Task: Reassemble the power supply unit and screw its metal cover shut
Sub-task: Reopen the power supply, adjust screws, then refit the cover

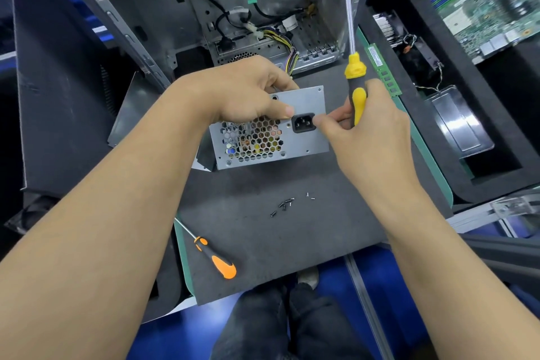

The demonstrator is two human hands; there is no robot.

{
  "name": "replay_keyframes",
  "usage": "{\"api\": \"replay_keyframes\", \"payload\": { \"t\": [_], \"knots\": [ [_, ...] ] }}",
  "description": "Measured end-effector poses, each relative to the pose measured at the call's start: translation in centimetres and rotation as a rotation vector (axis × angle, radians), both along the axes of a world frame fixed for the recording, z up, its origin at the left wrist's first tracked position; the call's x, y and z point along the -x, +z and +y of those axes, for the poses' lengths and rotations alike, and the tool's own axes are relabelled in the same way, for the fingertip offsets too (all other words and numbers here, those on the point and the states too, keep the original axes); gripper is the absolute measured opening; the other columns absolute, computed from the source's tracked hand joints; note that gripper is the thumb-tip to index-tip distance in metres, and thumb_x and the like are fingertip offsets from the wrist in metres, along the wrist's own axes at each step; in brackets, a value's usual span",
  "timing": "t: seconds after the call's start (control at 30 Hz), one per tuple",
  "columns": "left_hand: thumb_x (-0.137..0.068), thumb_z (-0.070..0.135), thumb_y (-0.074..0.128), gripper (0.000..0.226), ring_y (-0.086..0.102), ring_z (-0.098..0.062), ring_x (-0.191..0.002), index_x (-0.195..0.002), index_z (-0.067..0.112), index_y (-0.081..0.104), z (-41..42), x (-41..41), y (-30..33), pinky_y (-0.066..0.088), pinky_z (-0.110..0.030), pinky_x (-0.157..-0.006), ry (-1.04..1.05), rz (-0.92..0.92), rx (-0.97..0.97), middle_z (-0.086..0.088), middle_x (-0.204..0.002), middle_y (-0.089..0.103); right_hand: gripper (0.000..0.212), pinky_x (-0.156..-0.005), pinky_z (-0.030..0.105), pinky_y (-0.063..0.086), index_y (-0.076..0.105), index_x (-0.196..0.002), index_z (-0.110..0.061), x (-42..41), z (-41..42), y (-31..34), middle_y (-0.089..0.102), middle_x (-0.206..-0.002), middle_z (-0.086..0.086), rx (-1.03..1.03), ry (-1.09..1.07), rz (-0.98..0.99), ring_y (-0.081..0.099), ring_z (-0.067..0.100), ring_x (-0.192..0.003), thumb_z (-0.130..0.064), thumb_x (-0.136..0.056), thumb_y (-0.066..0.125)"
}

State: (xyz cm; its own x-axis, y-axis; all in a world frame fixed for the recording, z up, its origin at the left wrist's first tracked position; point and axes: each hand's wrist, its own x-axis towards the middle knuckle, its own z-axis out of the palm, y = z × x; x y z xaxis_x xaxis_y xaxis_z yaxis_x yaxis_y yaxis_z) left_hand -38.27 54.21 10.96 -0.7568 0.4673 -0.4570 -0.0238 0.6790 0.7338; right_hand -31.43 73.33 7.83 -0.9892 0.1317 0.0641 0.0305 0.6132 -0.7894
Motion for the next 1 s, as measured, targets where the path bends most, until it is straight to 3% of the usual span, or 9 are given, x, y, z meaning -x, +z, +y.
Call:
{"api": "replay_keyframes", "payload": {
  "t": [0.1, 0.17, 0.23, 0.43, 0.53, 0.63, 0.73, 0.8, 1.0],
  "knots": [
    [-0.094, 0.012, 0.067, 0.020, 0.069, -0.036, -0.099, -0.111, 0.022, 0.073, 0.0, 0.2, 0.0, 0.050, -0.056, -0.097, -0.004, -0.005, -0.002, -0.005, -0.097, 0.077, 0.037, -0.060, 0.009, 0.047, 0.043, -0.076, -0.026, 0.6, 0.2, -0.6, 0.069, -0.078, -0.011, 0.168, -0.047, -0.106, 0.060, -0.003, -0.066, -0.026, -0.079, 0.080],
    [-0.094, 0.013, 0.068, 0.022, 0.069, -0.034, -0.098, -0.113, 0.021, 0.073, 0.0, 0.2, 0.0, 0.051, -0.055, -0.097, -0.010, -0.003, 0.008, -0.003, -0.096, 0.078, 0.037, -0.078, 0.041, 0.058, 0.042, -0.074, -0.024, 0.7, 0.4, -1.2, 0.073, -0.080, -0.009, 0.332, -0.085, -0.188, 0.065, 0.013, -0.072, -0.021, -0.078, 0.079],
    [-0.094, 0.012, 0.068, 0.022, 0.071, -0.031, -0.095, -0.114, 0.021, 0.073, -0.1, 0.4, 0.0, 0.054, -0.049, -0.095, -0.006, -0.011, 0.008, -0.002, -0.095, 0.078, 0.038, -0.079, 0.055, 0.057, 0.041, -0.073, -0.024, 0.6, 0.4, -1.4, 0.075, -0.079, -0.007, 0.402, -0.109, -0.208, 0.065, 0.024, -0.075, -0.021, -0.075, 0.078],
    [-0.094, 0.011, 0.067, 0.020, 0.069, -0.017, -0.083, -0.110, 0.022, 0.073, -0.1, 0.7, 0.0, 0.053, -0.039, -0.083, 0.006, -0.021, -0.012, -0.001, -0.092, 0.078, 0.041, -0.062, 0.029, 0.042, 0.038, -0.070, -0.025, 1.0, 0.4, -1.7, 0.075, -0.078, -0.011, 0.461, -0.121, -0.215, 0.061, 0.009, -0.066, -0.022, -0.077, 0.078],
    [-0.094, 0.011, 0.067, 0.019, 0.069, -0.015, -0.081, -0.108, 0.023, 0.073, -0.1, 0.8, 0.2, 0.053, -0.036, -0.083, -0.003, -0.031, -0.011, -0.001, -0.089, 0.078, 0.042, -0.067, 0.030, 0.038, 0.037, -0.070, -0.022, 0.9, 0.7, -2.1, 0.072, -0.074, -0.006, 0.605, -0.105, -0.287, 0.058, 0.003, -0.059, -0.015, -0.083, 0.076],
    [-0.094, 0.012, 0.067, 0.017, 0.070, -0.014, -0.079, -0.107, 0.022, 0.073, -0.1, 1.1, 0.3, 0.054, -0.035, -0.082, 0.002, -0.039, -0.005, 0.000, -0.087, 0.078, 0.038, -0.071, 0.038, 0.037, 0.040, -0.069, -0.024, 1.0, 0.8, -2.5, 0.052, -0.075, 0.008, 0.726, -0.126, -0.317, 0.054, 0.016, -0.068, -0.017, -0.085, 0.074],
    [-0.094, 0.011, 0.067, 0.017, 0.069, -0.014, -0.078, -0.103, 0.023, 0.073, -0.1, 1.3, 0.2, 0.054, -0.035, -0.082, 0.006, -0.043, -0.011, -0.003, -0.089, 0.078, 0.033, -0.074, 0.035, 0.045, 0.041, -0.074, -0.023, 0.9, 1.1, -2.6, 0.066, -0.080, 0.011, 0.834, -0.106, -0.300, 0.066, 0.017, -0.078, -0.025, -0.081, 0.074],
    [-0.094, 0.010, 0.067, 0.017, 0.068, -0.013, -0.074, -0.099, 0.025, 0.074, -0.3, 1.5, 0.2, 0.054, -0.036, -0.079, 0.001, -0.042, -0.014, -0.004, -0.086, 0.077, 0.036, -0.077, 0.034, 0.047, 0.041, -0.074, -0.025, 0.4, 1.8, -3.2, 0.073, -0.090, 0.011, 0.787, -0.125, -0.291, 0.066, 0.013, -0.080, -0.034, -0.075, 0.076],
    [-0.094, 0.009, 0.067, 0.015, 0.068, -0.013, -0.071, -0.102, 0.019, 0.075, -0.4, 2.2, -0.1, 0.053, -0.038, -0.077, 0.011, -0.065, -0.024, -0.003, -0.083, 0.077, 0.032, -0.068, 0.027, 0.044, 0.047, -0.074, -0.027, -4.6, 4.3, -7.9, 0.069, -0.076, -0.021, 0.262, -0.126, -0.385, 0.060, -0.003, -0.067, -0.028, -0.079, 0.080]
  ]
}}
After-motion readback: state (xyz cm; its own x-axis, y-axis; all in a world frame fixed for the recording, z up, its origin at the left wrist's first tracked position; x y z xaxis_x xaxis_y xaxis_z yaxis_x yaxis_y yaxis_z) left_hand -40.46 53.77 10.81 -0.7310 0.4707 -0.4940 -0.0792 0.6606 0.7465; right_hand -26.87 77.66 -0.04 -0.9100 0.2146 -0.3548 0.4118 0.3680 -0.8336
